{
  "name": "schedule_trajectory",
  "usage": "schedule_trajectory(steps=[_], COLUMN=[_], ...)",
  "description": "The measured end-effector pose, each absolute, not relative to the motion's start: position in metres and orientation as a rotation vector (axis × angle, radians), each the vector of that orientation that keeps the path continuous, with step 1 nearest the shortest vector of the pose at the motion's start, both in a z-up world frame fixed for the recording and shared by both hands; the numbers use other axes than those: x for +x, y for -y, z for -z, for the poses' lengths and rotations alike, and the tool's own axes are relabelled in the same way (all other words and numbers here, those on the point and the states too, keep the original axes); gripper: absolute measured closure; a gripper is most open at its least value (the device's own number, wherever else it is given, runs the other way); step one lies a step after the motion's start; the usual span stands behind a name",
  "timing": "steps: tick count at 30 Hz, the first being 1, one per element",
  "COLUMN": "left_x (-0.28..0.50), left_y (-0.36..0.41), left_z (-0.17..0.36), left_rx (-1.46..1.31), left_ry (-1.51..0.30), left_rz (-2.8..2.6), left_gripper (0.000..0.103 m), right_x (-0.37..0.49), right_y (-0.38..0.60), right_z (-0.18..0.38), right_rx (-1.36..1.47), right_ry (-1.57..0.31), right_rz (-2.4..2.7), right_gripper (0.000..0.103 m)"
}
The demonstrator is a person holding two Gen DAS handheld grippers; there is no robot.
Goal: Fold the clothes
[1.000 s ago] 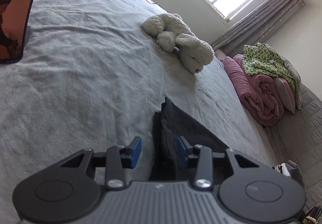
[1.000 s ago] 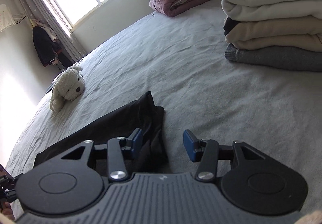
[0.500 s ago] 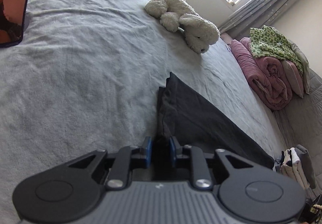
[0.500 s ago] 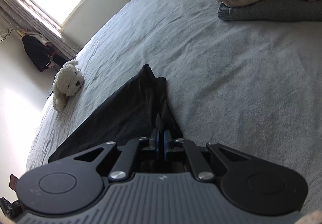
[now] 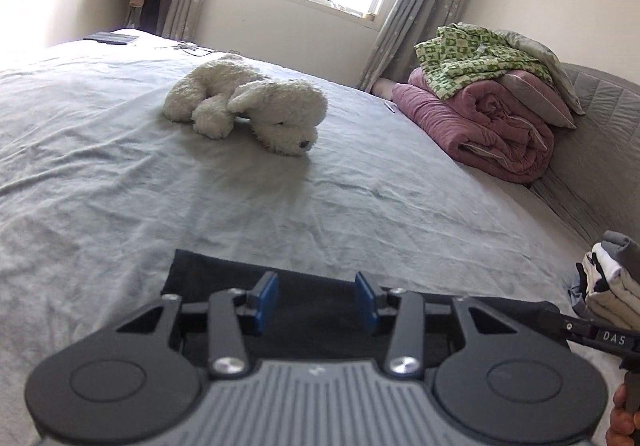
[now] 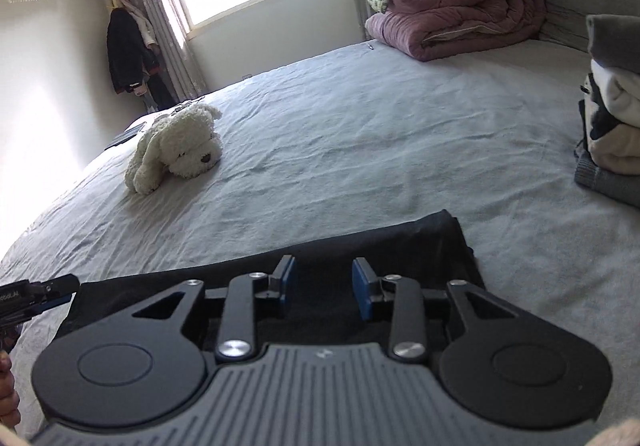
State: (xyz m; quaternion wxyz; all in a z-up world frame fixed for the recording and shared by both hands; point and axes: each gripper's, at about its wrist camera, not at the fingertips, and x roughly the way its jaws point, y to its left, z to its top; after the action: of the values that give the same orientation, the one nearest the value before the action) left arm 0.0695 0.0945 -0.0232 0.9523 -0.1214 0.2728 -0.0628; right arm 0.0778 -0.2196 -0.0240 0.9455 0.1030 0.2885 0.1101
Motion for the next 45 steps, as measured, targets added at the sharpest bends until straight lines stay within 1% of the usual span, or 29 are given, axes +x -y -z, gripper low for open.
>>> schedule_trajectory(steps=[5,9,10,11,14,20,21,23,28,29,31,32,33,34,35,37,40,43,44,45], left_x=[0.085,0.089,0.089,0.089,0.089,0.091,0.091,0.092,0.095,0.096,0.096,0.095,0.093,0.092,0.091,0.088,0.080,0.079,0.078,0.078], left_y=[-0.067,-0.071,-0.073,-0.074,-0.078,-0.094,-0.097,-0.102,-0.121,-0.130,-0.143,-0.144,-0.146,-0.147,-0.149,-0.152,-0.141,-0.149,-0.152,-0.155], left_z=[0.052,0.065,0.065,0.065,0.066,0.057,0.056,0.052,0.049,0.055,0.060,0.059,0.057,0.055,0.053,0.050,0.046,0.055,0.058,0.062], left_rx=[-0.137,-0.151,-0.158,-0.165,-0.183,-0.197,-0.198,-0.201,-0.210,-0.214,-0.226,-0.228,-0.230,-0.233,-0.235,-0.240,-0.210,-0.218,-0.221,-0.225], left_ry=[-0.554,-0.570,-0.571,-0.572,-0.577,-0.575,-0.574,-0.571,-0.575,-0.584,-0.588,-0.586,-0.585,-0.583,-0.582,-0.578,-0.544,-0.569,-0.579,-0.589], left_rz=[0.081,0.073,0.079,0.085,0.100,0.059,0.050,0.031,-0.035,-0.067,-0.103,-0.111,-0.118,-0.125,-0.133,-0.147,-0.094,-0.106,-0.111,-0.116], left_gripper=[0.061,0.060,0.060,0.060,0.060,0.061,0.061,0.060,0.061,0.063,0.084,0.088,0.091,0.091,0.091,0.077,0.073,0.069,0.069,0.069], right_x=[0.093,0.114,0.117,0.120,0.132,0.135,0.134,0.130,0.121,0.122,0.122,0.123,0.123,0.123,0.124,0.122,0.114,0.106,0.105,0.106], right_y=[0.160,0.150,0.156,0.163,0.203,0.276,0.281,0.273,0.257,0.260,0.265,0.268,0.271,0.273,0.276,0.278,0.269,0.259,0.262,0.269], right_z=[0.044,0.060,0.064,0.068,0.069,0.070,0.069,0.063,0.053,0.055,0.059,0.061,0.062,0.064,0.066,0.066,0.066,0.067,0.072,0.073], right_rx=[0.000,-0.031,-0.025,-0.017,0.114,0.252,0.272,0.251,0.204,0.210,0.221,0.226,0.231,0.237,0.242,0.244,0.212,0.178,0.166,0.191], right_ry=[-0.570,-0.571,-0.567,-0.561,-0.581,-0.581,-0.580,-0.564,-0.532,-0.536,-0.545,-0.549,-0.553,-0.557,-0.562,-0.562,-0.557,-0.554,-0.566,-0.569], right_rz=[-0.326,-0.326,-0.311,-0.293,-0.227,-0.039,-0.035,-0.063,-0.122,-0.114,-0.100,-0.092,-0.085,-0.078,-0.070,-0.066,-0.109,-0.154,-0.144,-0.138], right_gripper=[0.067,0.068,0.070,0.078,0.090,0.088,0.085,0.076,0.074,0.074,0.075,0.076,0.080,0.081,0.081,0.072,0.072,0.070,0.071,0.075])
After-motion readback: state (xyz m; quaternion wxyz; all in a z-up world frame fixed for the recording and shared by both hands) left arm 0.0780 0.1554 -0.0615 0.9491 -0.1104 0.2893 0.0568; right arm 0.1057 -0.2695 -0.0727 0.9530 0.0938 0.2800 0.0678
